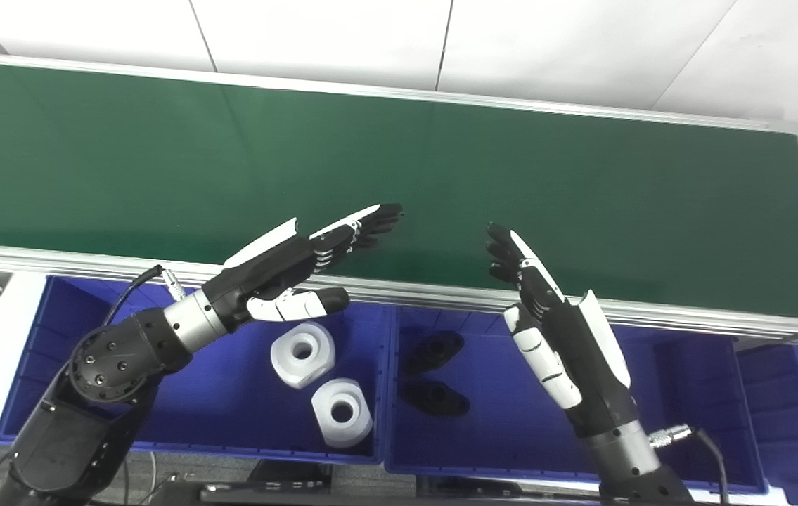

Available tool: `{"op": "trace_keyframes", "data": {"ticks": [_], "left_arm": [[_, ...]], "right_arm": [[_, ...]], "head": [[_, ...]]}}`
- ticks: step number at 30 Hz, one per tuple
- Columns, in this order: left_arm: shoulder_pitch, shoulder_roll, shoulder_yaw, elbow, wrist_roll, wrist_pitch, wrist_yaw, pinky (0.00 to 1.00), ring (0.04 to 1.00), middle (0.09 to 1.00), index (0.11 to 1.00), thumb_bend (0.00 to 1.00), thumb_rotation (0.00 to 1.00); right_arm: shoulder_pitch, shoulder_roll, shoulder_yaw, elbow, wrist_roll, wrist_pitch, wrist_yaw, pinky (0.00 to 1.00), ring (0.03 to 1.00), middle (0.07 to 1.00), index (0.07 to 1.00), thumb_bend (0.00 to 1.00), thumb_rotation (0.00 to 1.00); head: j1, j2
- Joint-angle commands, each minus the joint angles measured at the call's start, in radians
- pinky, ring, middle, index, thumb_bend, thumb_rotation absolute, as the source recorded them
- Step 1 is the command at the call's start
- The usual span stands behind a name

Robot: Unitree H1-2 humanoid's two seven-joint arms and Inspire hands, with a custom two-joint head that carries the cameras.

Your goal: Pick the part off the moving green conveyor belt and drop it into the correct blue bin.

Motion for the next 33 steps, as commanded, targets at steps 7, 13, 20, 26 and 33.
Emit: {"op": "trace_keyframes", "data": {"ticks": [7, 13, 20, 26, 33], "left_arm": [[0.006, 0.018, 0.021, -0.035, -0.013, -0.003, -0.005, 0.97, 1.0, 1.0, 1.0, 0.4, 0.77], [0.021, 0.018, 0.032, -0.025, -0.031, -0.02, -0.017, 0.96, 1.0, 1.0, 1.0, 0.38, 0.74], [0.073, 0.039, 0.053, 0.012, -0.036, -0.091, -0.037, 0.96, 1.0, 1.0, 1.0, 0.38, 0.72], [0.076, 0.032, 0.055, 0.005, -0.048, -0.081, -0.033, 0.96, 1.0, 1.0, 0.997, 0.35, 0.66], [0.079, 0.031, 0.053, -0.006, -0.051, -0.077, -0.033, 0.96, 0.997, 1.0, 0.998, 0.36, 0.68]], "right_arm": [[0.007, 0.007, 0.003, -0.026, 0.013, -0.007, -0.003, 0.89, 0.95, 0.968, 0.956, 0.44, 0.99], [0.016, 0.008, 0.01, -0.019, -0.011, -0.02, -0.008, 0.89, 0.943, 0.963, 0.952, 0.43, 1.0], [0.062, 0.037, 0.057, 0.045, -0.097, -0.079, -0.054, 0.87, 0.926, 0.95, 0.94, 0.45, 0.99], [0.076, 0.049, 0.072, 0.028, -0.117, -0.068, -0.065, 0.88, 0.938, 0.963, 0.949, 0.45, 0.99], [0.084, 0.043, 0.072, 0.024, -0.114, -0.069, -0.068, 0.89, 0.946, 0.966, 0.956, 0.45, 1.0]], "head": [[-0.002, 0.003], [-0.016, -0.036], [-0.15, -0.178], [-0.138, -0.182], [-0.13, -0.17]]}}
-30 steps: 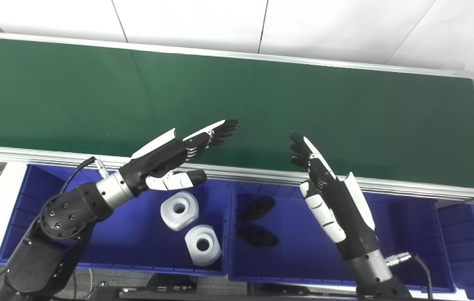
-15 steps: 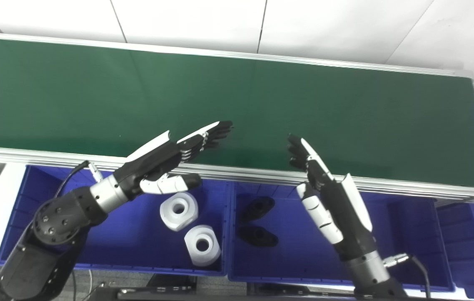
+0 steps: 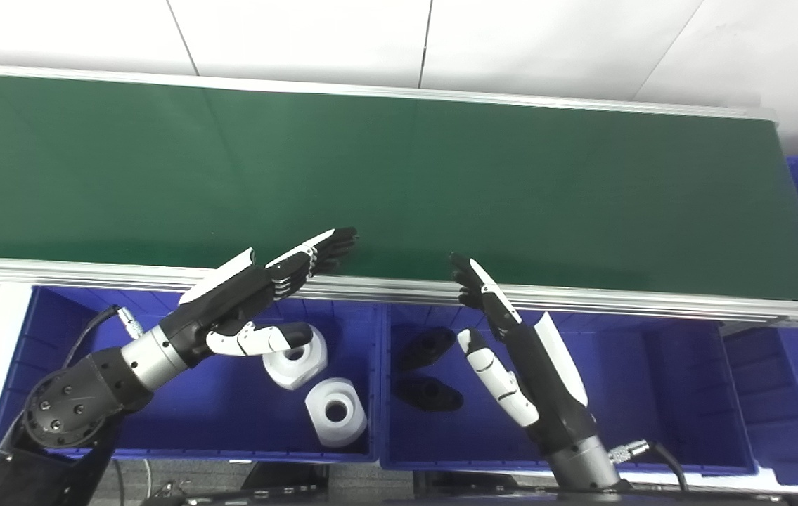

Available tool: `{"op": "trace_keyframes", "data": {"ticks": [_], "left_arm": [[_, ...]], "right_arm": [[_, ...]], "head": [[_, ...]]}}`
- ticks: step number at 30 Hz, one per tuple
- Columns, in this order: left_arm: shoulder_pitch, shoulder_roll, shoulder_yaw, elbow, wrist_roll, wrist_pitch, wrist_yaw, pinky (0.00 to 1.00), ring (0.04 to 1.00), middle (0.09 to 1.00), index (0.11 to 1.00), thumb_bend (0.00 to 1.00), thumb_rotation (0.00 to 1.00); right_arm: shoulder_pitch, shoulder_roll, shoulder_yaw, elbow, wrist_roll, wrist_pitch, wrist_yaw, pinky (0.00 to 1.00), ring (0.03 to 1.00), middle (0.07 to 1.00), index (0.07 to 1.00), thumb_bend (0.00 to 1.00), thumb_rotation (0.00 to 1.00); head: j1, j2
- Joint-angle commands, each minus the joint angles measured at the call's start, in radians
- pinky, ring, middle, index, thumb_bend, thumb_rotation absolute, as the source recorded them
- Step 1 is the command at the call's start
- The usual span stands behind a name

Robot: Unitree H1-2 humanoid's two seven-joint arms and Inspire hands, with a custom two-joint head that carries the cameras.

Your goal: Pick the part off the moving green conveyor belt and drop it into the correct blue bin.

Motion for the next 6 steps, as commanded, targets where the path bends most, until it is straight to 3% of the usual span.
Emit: {"op": "trace_keyframes", "data": {"ticks": [1, 6], "left_arm": [[-0.009, 0.001, 0.007, -0.038, -0.028, -0.016, 0.002, 0.96, 0.996, 1.0, 0.998, 0.36, 0.68], [-0.005, 0.005, 0.006, -0.041, -0.026, -0.017, 0.0, 0.96, 0.992, 1.0, 0.998, 0.37, 0.69]], "right_arm": [[0.01, 0.001, 0.003, -0.037, 0.009, -0.05, -0.014, 0.89, 0.947, 0.966, 0.956, 0.46, 1.0], [0.005, 0.0, 0.002, -0.037, 0.015, -0.043, -0.01, 0.89, 0.949, 0.965, 0.956, 0.46, 1.0]], "head": [[0.002, 0.002], [0.001, -0.001]]}}
